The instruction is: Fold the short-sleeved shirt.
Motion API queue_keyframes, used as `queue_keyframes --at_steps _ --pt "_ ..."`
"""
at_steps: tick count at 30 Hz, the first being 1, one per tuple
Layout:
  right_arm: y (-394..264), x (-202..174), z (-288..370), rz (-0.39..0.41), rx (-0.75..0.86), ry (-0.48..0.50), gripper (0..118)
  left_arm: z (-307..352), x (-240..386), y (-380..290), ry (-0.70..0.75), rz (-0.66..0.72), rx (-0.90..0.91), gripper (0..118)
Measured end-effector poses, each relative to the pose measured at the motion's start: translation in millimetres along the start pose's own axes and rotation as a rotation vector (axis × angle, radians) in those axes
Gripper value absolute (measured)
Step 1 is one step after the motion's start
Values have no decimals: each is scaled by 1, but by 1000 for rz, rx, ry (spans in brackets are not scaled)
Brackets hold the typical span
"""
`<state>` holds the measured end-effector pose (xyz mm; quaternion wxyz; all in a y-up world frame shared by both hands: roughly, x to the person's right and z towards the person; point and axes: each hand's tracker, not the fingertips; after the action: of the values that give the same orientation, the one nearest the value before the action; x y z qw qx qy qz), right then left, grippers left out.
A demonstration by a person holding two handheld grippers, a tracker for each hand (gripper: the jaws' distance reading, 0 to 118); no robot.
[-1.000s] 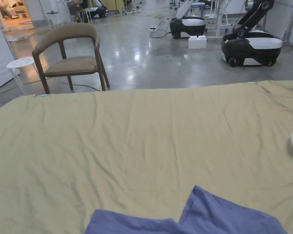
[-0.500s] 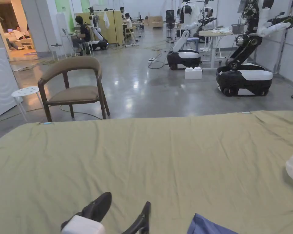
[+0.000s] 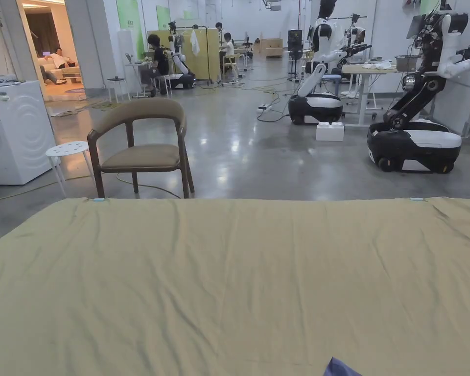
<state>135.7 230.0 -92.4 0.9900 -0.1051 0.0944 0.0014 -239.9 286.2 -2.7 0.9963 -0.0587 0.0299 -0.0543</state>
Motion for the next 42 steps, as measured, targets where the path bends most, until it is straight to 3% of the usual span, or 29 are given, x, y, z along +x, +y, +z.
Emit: queue_keyframes --at_steps 13,22,24,25,26,27,30,35,39,42 --pt "-4 -1 -2 1 -21 0 0 -8 -15 -7 -21 77 -29 0" --pt "-24 11 -10 -21 -107 -12 0 -80 -33 -36 -128 138 -198 0" --pt "-30 16 -11 -42 -131 -17 0 -108 -39 -48 -175 188 -233 13" --pt "-32 18 -11 -54 -145 -21 0 -124 -44 -57 -205 224 -244 27" --pt "-35 20 -11 -61 -154 -25 0 -141 -45 -64 -225 235 -284 53" --pt "-39 23 -11 -65 -167 -30 0 -163 -45 -73 -229 233 -352 66" --pt "-51 30 -12 -80 -205 -52 0 -228 -42 -103 -240 254 -496 74" --pt "-63 41 -18 -125 -273 -65 0 -323 -23 -158 -217 213 -716 72" --pt "-69 47 -20 -136 -301 -97 0 -374 -4 -199 -212 95 -868 69" --pt "-74 53 -18 -146 -318 -116 0 -384 -1 -209 -208 78 -868 53"
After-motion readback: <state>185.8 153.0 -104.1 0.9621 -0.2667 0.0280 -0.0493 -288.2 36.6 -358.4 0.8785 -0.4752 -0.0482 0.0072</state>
